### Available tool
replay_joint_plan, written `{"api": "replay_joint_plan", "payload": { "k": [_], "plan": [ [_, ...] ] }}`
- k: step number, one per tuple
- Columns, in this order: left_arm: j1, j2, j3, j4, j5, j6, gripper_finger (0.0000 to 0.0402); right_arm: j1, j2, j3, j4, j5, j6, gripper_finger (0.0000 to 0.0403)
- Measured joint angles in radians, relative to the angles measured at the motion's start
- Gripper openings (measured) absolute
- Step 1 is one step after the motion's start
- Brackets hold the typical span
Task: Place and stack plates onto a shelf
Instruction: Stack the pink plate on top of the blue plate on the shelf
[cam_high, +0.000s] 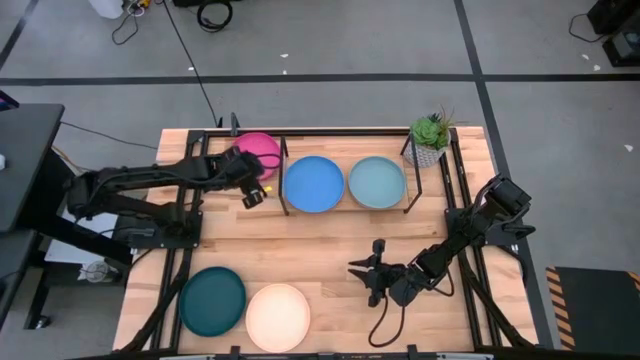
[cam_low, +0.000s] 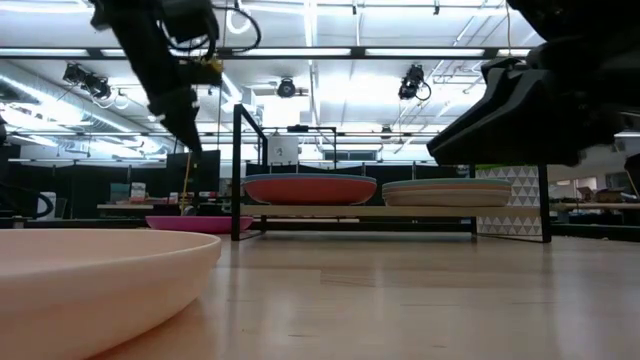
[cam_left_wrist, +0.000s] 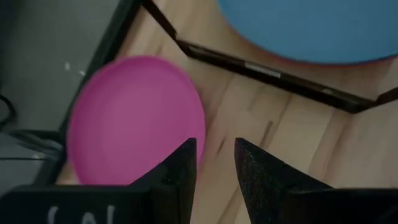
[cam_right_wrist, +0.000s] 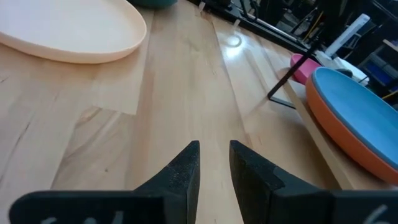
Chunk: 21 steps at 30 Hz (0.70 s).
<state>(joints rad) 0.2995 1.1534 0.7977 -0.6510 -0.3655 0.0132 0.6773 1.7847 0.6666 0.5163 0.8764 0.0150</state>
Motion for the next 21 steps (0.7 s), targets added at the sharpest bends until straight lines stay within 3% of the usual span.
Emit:
{"api": "replay_joint_plan", "payload": {
  "k": [11,21],
  "plan": [
    [0.212,0.005,-0.177,0.221,0.166,-0.003,0.0116,0.001,0.000,0.000,0.010,-0.008,-0.008,0.0093],
    [0.323,0.012,-0.306,0.393,0.177,-0.112,0.0116,0.001,0.000,0.000,0.015,-0.011,-0.008,0.0093]
  ]
}}
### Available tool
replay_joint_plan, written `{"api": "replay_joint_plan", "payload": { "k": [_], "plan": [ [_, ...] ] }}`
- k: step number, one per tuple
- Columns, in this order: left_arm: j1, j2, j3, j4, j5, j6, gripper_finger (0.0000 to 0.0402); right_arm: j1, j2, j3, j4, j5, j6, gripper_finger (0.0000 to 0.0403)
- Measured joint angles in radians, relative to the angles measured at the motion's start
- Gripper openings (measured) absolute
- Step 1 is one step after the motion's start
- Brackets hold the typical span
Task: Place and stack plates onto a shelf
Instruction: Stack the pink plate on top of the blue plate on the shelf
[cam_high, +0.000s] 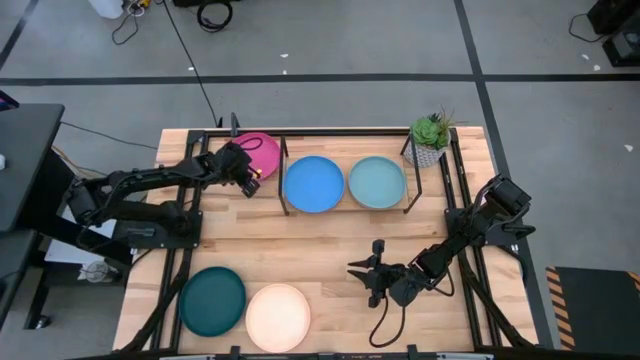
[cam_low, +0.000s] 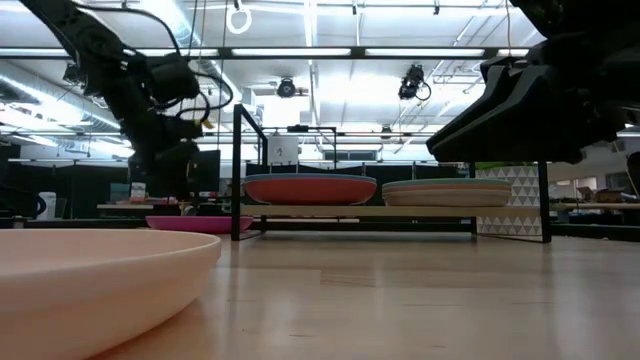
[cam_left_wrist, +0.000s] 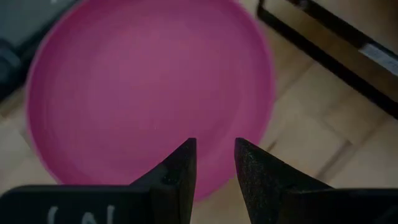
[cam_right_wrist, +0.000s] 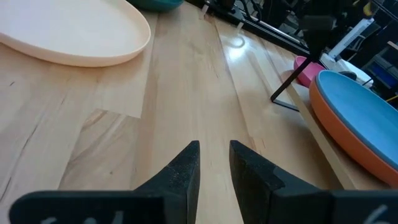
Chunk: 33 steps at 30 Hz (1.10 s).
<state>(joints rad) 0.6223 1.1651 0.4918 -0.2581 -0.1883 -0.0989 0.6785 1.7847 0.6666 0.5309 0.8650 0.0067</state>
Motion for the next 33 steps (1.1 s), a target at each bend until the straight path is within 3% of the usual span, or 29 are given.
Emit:
{"api": "replay_joint_plan", "payload": {
  "k": [4,11,16,21,28,33],
  "plan": [
    [0.012,0.038,-0.051,0.060,-0.001,-0.034,0.0116,0.000,0.000,0.000,0.004,-0.003,-0.002,0.0093],
    [0.012,0.102,-0.060,0.119,-0.099,-0.022,0.0116,0.000,0.000,0.000,0.015,-0.005,-0.017,0.0093],
    [0.016,0.128,-0.059,0.042,0.059,-0.079,0.0116,0.000,0.000,0.000,0.015,-0.005,-0.024,0.0093],
    [-0.007,0.106,-0.054,-0.086,0.153,-0.128,0.0116,0.000,0.000,0.000,0.015,-0.005,-0.043,0.0093],
    [-0.103,0.049,0.018,-0.329,0.254,-0.212,0.0116,-0.006,0.000,0.000,0.020,-0.005,-0.074,0.0093],
    [-0.217,0.042,0.057,-0.343,0.337,-0.310,0.0116,-0.008,0.000,0.000,0.031,-0.005,-0.105,0.0093]
  ]
}}
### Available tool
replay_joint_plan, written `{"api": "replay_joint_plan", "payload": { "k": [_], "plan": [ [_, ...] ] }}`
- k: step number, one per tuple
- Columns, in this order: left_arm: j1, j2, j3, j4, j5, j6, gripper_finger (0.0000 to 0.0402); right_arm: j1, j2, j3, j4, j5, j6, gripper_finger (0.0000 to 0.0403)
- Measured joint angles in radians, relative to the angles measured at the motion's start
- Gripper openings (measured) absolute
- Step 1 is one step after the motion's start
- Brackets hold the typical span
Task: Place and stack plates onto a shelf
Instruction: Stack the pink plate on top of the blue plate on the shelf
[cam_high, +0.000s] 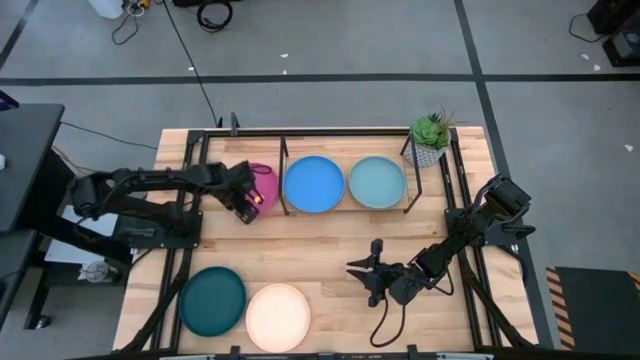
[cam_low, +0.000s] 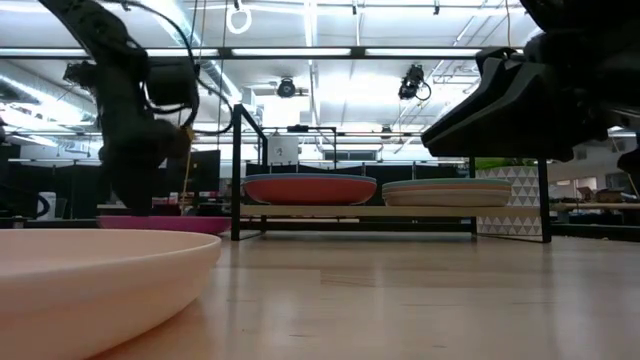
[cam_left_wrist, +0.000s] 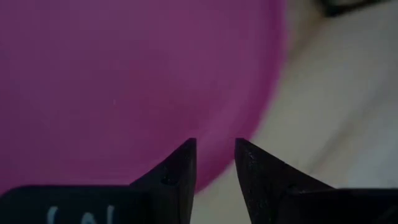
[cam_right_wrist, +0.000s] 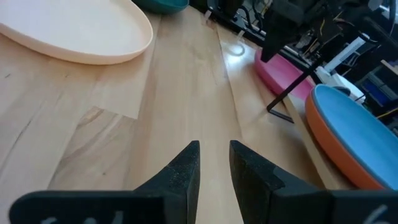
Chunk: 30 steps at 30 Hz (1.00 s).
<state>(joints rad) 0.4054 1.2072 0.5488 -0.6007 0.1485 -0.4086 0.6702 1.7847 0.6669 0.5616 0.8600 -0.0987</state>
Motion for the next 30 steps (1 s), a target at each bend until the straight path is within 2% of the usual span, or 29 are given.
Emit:
{"api": "replay_joint_plan", "payload": {
  "k": [3,6,10,14,17,25,30],
  "plan": [
    [-0.077,0.000,0.022,0.011,0.012,-0.036,0.0116,0.000,0.000,0.000,0.006,0.000,-0.017,0.0093],
    [-0.146,0.000,0.047,0.007,-0.033,-0.045,0.0116,0.000,0.000,0.000,0.011,0.000,-0.032,0.0093],
    [-0.242,-0.001,0.054,0.010,-0.149,0.011,0.0116,0.000,0.000,0.000,0.015,0.000,-0.039,0.0093],
    [-0.340,-0.001,0.054,0.005,-0.342,0.062,0.0118,-0.002,0.000,0.000,0.030,0.000,-0.053,0.0093],
    [-0.398,-0.001,0.054,0.005,-0.430,0.065,0.0129,-0.008,0.000,0.000,0.041,-0.016,-0.061,0.0093],
    [-0.433,0.083,0.034,0.039,-0.445,0.030,0.0178,-0.026,0.000,0.000,0.048,-0.063,-0.059,0.0093],
    [-0.430,0.142,0.033,0.049,-0.501,0.054,0.0171,-0.026,0.000,0.000,0.052,-0.070,-0.059,0.0093]
  ]
}}
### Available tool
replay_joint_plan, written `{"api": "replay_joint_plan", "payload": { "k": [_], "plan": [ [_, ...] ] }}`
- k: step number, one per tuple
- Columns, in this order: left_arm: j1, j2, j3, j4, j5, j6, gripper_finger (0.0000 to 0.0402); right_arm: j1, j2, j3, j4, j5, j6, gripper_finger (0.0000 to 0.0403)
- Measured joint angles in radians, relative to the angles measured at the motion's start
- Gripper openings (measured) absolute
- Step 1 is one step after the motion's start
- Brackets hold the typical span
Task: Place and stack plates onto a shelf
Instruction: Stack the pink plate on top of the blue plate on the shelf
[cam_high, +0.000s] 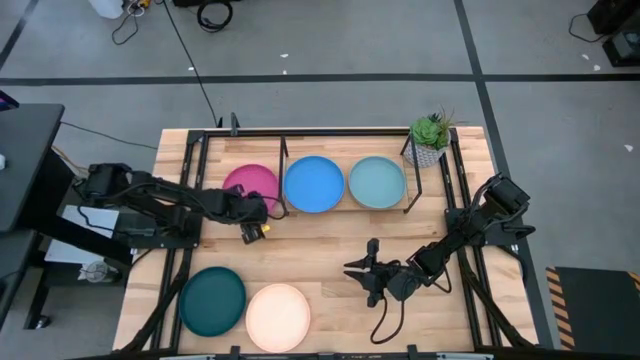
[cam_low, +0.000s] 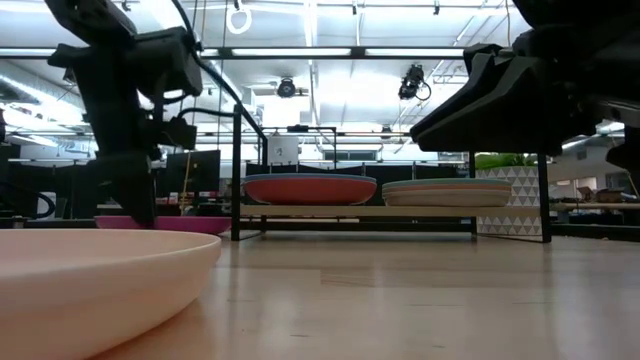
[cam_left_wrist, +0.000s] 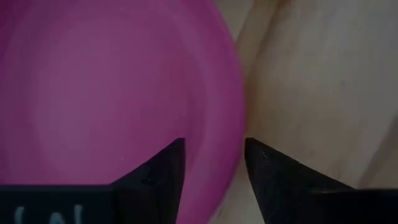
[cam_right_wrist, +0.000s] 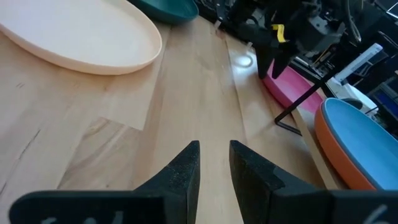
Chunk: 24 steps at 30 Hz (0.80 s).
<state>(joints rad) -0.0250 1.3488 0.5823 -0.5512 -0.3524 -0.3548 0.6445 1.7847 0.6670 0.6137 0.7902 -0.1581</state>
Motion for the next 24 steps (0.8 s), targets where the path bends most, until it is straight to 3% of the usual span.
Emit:
{"api": "replay_joint_plan", "payload": {
  "k": [3,9,14,24],
  "plan": [
    [0.000,0.012,0.000,-0.004,-0.002,-0.001,0.0134,0.000,0.000,0.000,0.000,0.000,0.000,0.0093],
    [0.000,0.010,0.002,-0.011,0.011,-0.033,0.0019,0.000,0.000,0.000,0.000,0.000,0.000,0.0093],
    [0.005,0.010,0.043,-0.081,0.046,-0.058,0.0017,0.000,0.000,0.000,0.000,0.000,0.001,0.0093],
    [-0.007,-0.024,0.283,-0.330,0.038,-0.022,0.0016,0.000,0.000,0.000,-0.008,0.000,0.007,0.0093]
  ]
}}
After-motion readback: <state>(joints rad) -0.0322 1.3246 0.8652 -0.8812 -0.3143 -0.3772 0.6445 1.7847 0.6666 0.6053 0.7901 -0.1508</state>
